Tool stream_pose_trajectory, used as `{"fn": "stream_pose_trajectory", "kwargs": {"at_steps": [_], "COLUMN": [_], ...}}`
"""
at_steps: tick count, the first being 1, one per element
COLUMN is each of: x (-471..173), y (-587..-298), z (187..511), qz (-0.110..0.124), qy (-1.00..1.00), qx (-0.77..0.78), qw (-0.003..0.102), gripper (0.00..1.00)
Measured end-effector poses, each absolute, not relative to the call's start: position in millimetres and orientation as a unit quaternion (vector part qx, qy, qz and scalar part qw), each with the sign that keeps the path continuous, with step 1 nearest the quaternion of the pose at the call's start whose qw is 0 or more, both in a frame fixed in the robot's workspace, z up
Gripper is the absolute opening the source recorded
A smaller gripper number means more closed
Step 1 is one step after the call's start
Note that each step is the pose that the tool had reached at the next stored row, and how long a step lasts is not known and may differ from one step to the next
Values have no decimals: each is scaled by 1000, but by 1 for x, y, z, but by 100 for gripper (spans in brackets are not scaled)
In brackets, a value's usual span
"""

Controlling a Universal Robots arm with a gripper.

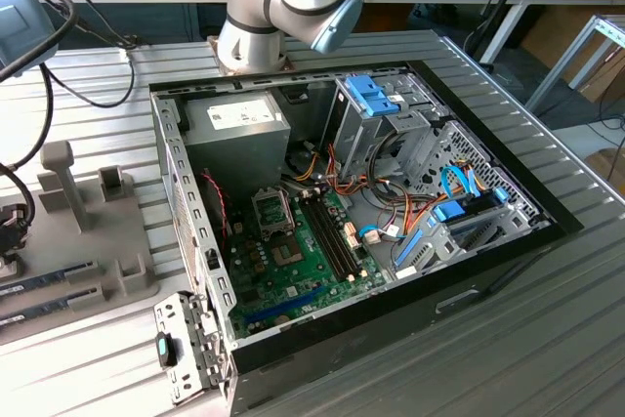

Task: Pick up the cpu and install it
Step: 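Pick up the cpu and move it towards the insertion slot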

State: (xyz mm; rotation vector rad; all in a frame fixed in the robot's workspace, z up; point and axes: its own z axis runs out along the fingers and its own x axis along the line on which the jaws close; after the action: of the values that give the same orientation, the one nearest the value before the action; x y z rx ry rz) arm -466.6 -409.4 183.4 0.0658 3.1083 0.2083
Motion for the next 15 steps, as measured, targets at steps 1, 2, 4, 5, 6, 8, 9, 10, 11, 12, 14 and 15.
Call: {"fn": "stream_pose_trajectory", "kwargs": {"at_steps": [1, 2, 4, 5, 6, 8, 9, 10, 11, 12, 14, 15], "x": [-467, -467, -467, -467, -467, -467, -467, -467, -467, -467, -466, -467], "y": [-409, -409, -409, -409, -409, -409, -409, -409, -409, -409, -409, -409], "z": [183, 185, 189, 191, 192, 195, 196, 198, 200, 201, 202, 203], "qz": [67, 68, 70, 71, 71, 73, 74, 74, 75, 75, 73, 66], "qy": [997, 997, 997, 997, 997, 997, 997, 997, 997, 997, 997, 998], "qx": [21, 21, 21, 21, 21, 21, 21, 21, 21, 21, 21, 21], "qw": [13, 13, 13, 13, 13, 13, 13, 13, 13, 13, 13, 13], "gripper": [47, 47, 47, 47, 47, 47, 47, 47, 47, 47, 47, 47]}}
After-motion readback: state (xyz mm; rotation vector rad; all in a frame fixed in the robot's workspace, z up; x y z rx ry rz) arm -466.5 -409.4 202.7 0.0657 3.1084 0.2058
